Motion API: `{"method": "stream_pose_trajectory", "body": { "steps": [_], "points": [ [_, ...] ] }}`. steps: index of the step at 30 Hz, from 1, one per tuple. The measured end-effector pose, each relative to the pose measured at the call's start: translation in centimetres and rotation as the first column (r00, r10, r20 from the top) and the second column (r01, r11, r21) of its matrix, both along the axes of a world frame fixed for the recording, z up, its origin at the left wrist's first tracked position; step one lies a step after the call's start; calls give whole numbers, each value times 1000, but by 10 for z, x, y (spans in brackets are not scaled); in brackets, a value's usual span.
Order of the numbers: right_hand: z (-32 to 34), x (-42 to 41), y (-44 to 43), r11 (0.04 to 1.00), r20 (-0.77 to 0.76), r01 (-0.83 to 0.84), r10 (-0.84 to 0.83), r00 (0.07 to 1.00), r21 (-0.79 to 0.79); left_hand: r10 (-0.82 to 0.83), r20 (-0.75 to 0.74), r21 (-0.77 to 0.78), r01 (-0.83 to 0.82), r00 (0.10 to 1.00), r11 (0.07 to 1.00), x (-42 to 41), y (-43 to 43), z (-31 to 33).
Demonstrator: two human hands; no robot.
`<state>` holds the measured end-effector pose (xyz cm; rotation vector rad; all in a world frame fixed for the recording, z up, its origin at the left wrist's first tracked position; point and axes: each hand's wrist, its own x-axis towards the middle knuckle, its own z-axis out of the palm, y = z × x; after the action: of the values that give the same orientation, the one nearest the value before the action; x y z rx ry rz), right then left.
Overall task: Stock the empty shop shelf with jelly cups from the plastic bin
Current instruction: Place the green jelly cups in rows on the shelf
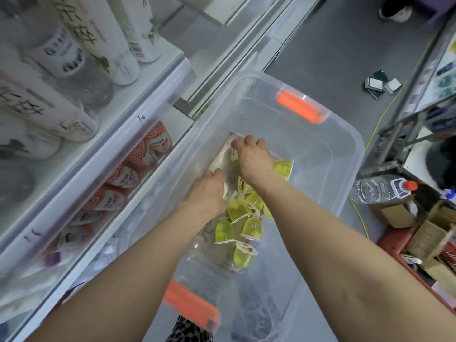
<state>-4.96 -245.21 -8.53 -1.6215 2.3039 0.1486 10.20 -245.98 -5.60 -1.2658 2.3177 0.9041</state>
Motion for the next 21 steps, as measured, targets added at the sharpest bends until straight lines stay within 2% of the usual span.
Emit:
{"method": "stream_pose_trajectory", "body": {
  "steps": [3,5,11,16,21],
  "points": [
    [3,1,-1,997,29,-71,71,997,-13,-12,-46,1,12,999,1000,7,5,7],
    [9,-1,2,996,57,-51,56,997,-75,-21,-76,-18,20,997,1000,11,7,13],
    [47,-8,34,935,267,201,-121,956,-292,3,-180,-41,-11,984,999,22,19,37],
    [90,-6,65,809,520,462,-235,821,-364,70,-316,-65,-96,946,993,27,35,58],
    [123,3,92,714,640,581,-243,729,-390,140,-435,-50,-179,890,983,32,47,85]
  ]
}}
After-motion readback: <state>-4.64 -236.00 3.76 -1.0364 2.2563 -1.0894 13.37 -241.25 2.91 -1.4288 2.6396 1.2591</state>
